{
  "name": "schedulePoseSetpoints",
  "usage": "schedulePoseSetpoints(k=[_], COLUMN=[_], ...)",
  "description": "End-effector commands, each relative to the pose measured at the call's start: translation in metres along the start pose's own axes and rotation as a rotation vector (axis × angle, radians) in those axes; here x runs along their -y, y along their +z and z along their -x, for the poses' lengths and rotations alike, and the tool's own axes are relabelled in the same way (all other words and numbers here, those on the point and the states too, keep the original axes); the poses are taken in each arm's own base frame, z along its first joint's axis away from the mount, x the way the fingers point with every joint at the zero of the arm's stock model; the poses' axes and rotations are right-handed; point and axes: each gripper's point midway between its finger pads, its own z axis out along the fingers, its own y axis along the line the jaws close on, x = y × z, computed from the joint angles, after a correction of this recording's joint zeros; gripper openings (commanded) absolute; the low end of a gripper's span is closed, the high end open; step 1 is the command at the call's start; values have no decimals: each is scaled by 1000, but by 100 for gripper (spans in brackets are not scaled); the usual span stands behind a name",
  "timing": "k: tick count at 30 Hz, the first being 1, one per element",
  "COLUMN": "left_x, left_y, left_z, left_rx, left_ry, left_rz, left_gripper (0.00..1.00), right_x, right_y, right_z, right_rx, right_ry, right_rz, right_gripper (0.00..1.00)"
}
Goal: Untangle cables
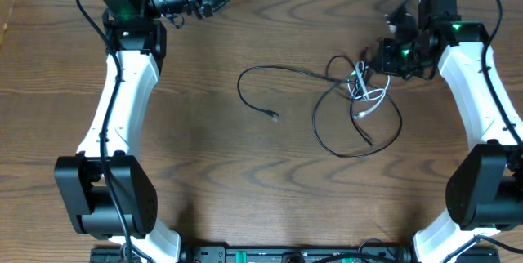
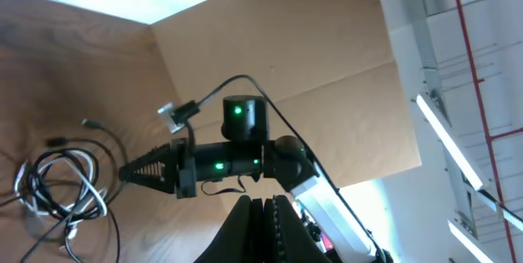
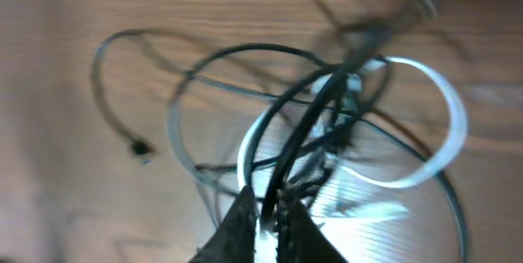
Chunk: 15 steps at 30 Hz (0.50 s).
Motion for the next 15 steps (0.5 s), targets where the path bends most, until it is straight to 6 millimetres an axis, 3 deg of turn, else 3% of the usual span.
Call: schedulePoseSetpoints(k=[1,4,7,12,15], left_x=[8,-24,-73,-157,-179], left_y=[1,0,-7,-31,-41], left_z=[-3,-1,-3,-27,-42], left_rx=[-5,43,114,154,132], left_ry=[115,67,4,-7,15], left_rz=[11,103,295,781,968], left_gripper=[8,7,8,8,7], right_x=[-34,-45,-51,-61,-70], right_y=[5,5,5,5,2], right_z=[-3,0,1,0,1], right_rx=[-10,4,8,3,7], right_ry=[-99,-120,-129,-137,-151], right_rz=[150,186,214,248,270], right_gripper=[13,35,62,77,79])
